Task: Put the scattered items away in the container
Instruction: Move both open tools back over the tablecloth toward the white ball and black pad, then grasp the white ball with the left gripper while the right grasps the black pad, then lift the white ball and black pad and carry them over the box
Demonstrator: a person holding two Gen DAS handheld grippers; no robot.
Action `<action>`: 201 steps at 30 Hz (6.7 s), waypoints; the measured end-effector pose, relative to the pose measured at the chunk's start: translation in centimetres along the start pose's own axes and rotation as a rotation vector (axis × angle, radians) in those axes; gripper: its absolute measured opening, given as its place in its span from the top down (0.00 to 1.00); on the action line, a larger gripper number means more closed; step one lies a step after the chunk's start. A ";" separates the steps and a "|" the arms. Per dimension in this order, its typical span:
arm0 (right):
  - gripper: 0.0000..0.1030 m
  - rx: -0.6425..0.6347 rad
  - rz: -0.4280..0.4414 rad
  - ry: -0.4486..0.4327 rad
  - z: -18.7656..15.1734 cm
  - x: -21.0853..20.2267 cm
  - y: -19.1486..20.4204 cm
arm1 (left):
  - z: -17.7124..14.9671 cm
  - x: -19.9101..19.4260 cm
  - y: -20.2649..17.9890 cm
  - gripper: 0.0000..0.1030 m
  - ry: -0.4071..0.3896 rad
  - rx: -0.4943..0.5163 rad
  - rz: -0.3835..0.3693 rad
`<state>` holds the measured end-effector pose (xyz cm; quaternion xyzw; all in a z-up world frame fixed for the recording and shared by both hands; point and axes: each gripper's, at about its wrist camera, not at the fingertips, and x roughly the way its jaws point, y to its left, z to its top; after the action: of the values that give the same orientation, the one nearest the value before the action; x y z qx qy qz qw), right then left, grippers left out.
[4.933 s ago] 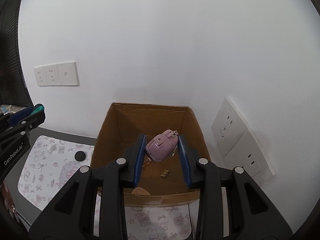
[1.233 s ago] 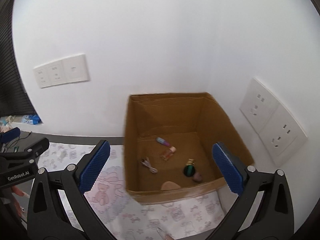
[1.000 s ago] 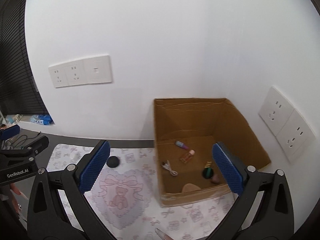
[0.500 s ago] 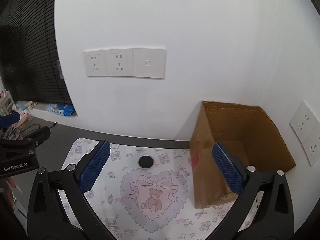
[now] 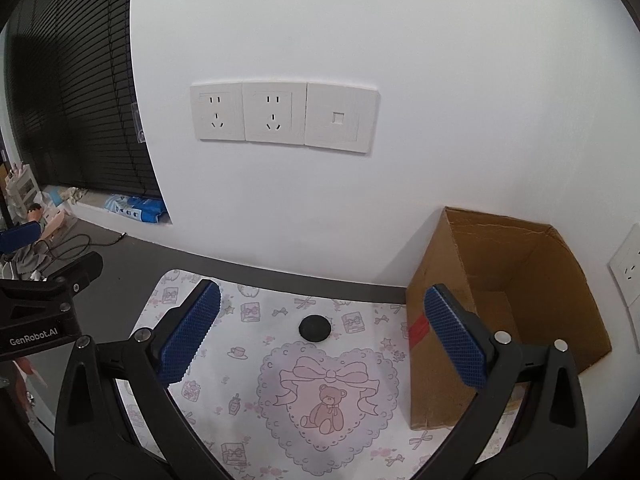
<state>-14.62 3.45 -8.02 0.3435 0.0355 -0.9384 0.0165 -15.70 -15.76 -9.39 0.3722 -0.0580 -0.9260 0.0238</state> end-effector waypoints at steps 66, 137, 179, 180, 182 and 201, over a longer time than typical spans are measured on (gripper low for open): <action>0.00 0.031 0.045 0.381 -14.5 30.0 1.4 | -9.9 29.8 -5.0 0.01 0.243 0.065 -0.065; 0.70 -0.018 0.047 0.073 -2.2 2.3 1.7 | -0.4 -1.1 -1.9 0.66 -0.108 0.048 -0.097; 0.70 -0.042 -0.006 -0.107 -0.8 -11.6 -6.5 | 1.0 -13.2 -10.1 0.66 -0.230 0.053 -0.113; 0.70 -0.040 -0.009 -0.107 -0.8 -11.5 -7.3 | 1.1 -13.3 -10.8 0.66 -0.230 0.055 -0.115; 0.70 -0.034 -0.016 -0.105 -1.0 -11.4 -8.9 | 1.2 -13.3 -12.2 0.66 -0.228 0.058 -0.121; 0.70 0.048 -0.139 -0.048 -2.4 -9.7 -23.3 | 3.8 -10.7 -27.7 0.66 -0.192 0.145 -0.235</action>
<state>-6.95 26.93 -2.27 0.3181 0.0363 -0.9457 -0.0562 -10.66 12.96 -2.75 0.2871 -0.0828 -0.9471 -0.1172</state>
